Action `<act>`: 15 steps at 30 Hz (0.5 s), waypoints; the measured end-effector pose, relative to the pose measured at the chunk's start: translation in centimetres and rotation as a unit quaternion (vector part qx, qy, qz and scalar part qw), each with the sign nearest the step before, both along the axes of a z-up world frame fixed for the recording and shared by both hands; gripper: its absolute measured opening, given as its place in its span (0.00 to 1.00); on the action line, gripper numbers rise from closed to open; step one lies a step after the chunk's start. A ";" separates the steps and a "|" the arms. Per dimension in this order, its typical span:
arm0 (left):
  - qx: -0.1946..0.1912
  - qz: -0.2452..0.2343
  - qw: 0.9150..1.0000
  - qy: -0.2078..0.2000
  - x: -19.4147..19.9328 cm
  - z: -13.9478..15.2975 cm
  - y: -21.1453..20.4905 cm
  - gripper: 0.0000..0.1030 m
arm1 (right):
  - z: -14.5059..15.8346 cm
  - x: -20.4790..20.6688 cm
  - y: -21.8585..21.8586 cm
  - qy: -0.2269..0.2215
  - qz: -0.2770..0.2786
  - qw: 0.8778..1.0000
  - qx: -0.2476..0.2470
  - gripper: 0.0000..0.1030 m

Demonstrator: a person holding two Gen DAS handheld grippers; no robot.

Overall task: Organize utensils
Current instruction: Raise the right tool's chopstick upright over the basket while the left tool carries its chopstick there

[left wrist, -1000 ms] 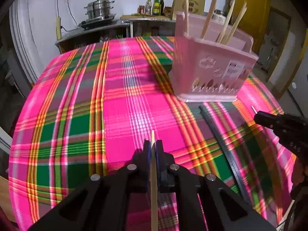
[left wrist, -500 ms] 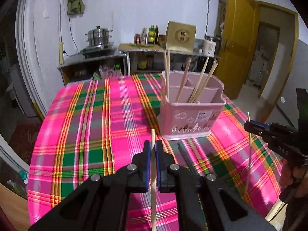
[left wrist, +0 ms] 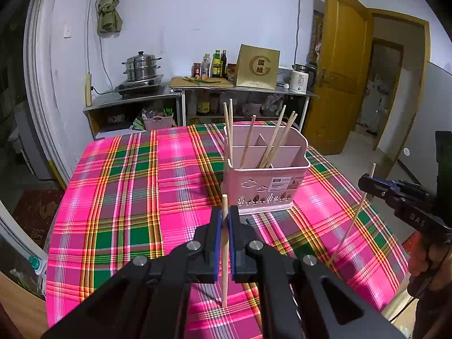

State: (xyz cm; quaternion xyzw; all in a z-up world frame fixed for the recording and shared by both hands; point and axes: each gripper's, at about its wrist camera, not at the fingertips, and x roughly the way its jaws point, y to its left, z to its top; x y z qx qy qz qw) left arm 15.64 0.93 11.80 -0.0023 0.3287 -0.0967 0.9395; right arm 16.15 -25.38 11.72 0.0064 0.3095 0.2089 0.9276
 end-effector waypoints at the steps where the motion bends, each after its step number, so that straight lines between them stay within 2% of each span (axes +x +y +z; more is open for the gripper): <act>1: 0.000 -0.001 1.000 0.000 -0.1 0.1 -0.1 0.05 | 0.1 -0.1 0.0 0.000 0.001 1.000 0.000 0.05; 15: -0.002 -0.013 1.000 -0.003 -0.5 0.9 -1.3 0.05 | 0.8 -1.1 -0.1 -0.011 0.010 1.000 -0.006 0.05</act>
